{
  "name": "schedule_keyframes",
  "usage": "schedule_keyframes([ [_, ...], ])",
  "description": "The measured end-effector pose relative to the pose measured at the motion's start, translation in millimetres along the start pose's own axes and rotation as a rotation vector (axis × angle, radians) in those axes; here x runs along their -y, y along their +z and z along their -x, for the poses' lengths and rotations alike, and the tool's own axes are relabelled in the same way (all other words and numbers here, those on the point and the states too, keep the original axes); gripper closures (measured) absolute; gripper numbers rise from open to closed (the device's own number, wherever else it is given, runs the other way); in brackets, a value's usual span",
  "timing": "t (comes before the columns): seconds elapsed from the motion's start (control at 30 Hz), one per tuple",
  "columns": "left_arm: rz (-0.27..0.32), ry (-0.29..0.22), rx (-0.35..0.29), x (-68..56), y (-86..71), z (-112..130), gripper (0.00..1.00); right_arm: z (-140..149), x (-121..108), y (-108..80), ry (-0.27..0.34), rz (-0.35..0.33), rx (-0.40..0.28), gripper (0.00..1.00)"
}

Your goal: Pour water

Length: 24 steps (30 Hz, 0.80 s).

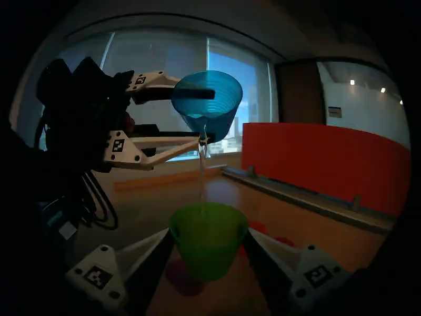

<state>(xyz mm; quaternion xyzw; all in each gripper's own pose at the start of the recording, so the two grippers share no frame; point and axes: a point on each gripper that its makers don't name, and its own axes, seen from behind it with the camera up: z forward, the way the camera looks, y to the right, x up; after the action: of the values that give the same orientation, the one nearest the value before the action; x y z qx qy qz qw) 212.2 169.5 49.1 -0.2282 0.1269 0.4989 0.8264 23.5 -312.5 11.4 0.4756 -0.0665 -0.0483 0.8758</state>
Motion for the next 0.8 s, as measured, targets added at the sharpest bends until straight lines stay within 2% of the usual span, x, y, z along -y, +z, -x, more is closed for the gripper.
schedule_keyframes([
  [0.2,0.005,0.010,-0.001,-2.7,-0.2,-0.1,0.22,0.3,1.0,-0.8,-0.014,0.001,0.005,0.10],
  [0.8,-0.003,0.058,-0.003,-0.8,-3.7,-1.2,0.22,-1.3,-1.3,-2.5,-0.020,0.004,0.006,0.10],
])
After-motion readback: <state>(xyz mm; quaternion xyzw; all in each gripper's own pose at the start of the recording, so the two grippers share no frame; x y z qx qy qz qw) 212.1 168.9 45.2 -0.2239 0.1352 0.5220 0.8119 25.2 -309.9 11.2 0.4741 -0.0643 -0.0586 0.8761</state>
